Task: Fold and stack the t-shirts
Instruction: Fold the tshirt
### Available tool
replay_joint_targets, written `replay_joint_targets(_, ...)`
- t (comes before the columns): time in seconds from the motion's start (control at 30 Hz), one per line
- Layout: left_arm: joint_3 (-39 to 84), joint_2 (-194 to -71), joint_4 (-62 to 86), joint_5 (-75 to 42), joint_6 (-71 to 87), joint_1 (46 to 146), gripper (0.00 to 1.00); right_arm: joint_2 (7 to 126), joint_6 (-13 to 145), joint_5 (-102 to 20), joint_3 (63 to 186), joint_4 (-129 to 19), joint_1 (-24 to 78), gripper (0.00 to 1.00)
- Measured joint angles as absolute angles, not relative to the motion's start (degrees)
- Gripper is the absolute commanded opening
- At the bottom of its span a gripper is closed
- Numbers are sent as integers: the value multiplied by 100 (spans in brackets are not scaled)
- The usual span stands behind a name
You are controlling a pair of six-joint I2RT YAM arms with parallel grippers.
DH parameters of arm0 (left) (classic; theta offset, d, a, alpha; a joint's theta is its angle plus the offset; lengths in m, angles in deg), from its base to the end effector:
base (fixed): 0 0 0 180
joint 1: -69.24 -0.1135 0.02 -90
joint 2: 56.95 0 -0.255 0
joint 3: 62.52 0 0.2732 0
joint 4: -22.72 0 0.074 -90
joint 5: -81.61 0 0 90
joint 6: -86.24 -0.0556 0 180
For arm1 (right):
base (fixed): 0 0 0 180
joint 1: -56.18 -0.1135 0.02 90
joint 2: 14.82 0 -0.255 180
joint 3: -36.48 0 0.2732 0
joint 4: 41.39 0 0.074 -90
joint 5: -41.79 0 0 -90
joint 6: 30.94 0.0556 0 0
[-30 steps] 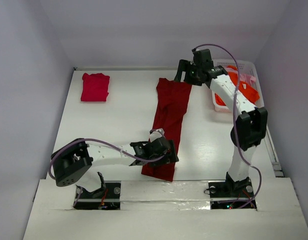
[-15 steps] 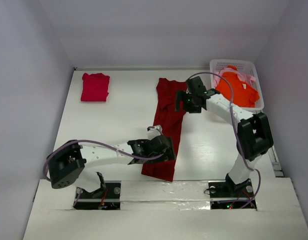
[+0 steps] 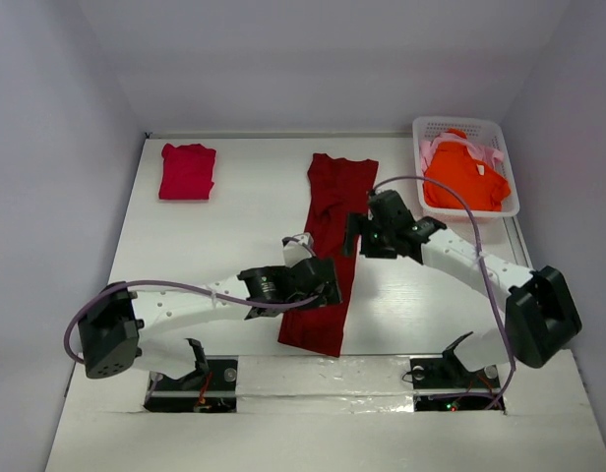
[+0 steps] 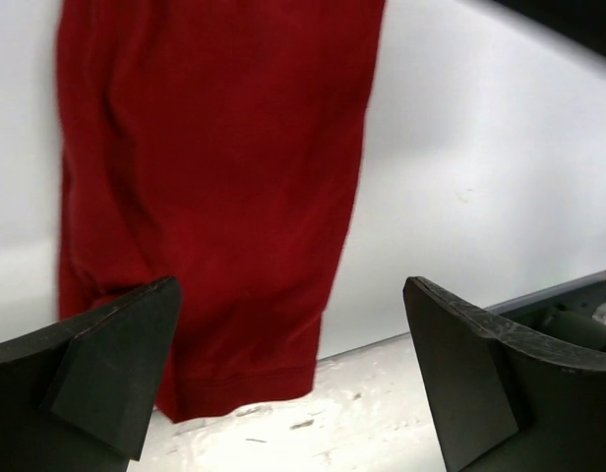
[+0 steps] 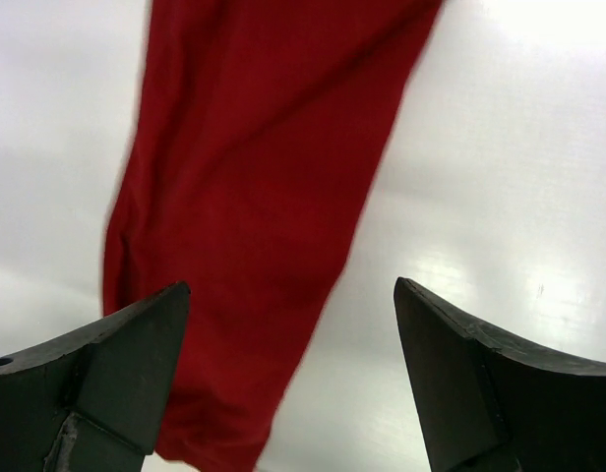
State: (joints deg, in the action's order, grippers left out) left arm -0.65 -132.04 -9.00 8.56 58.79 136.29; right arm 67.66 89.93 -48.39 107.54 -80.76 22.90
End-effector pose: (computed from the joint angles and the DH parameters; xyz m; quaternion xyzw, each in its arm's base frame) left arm 0.1360 -0.2795 0.2076 -0.0206 0.9151 -0.2850 0.2845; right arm 0.2813 0.1844 0.2118 -0.0193 0.9418 0.1769 0.2851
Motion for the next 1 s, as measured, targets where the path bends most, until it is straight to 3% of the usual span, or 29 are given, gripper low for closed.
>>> replay_joint_targets(0.57,-349,-12664,-1693,1097,5868,13629,93,4954,10416,-4896,8972,-8106,1361,89)
replay_joint_targets(1.0,-788,-12609,-1708,1082,5879,13585,92,5564,11332,-4888,8834,-7844,124,88)
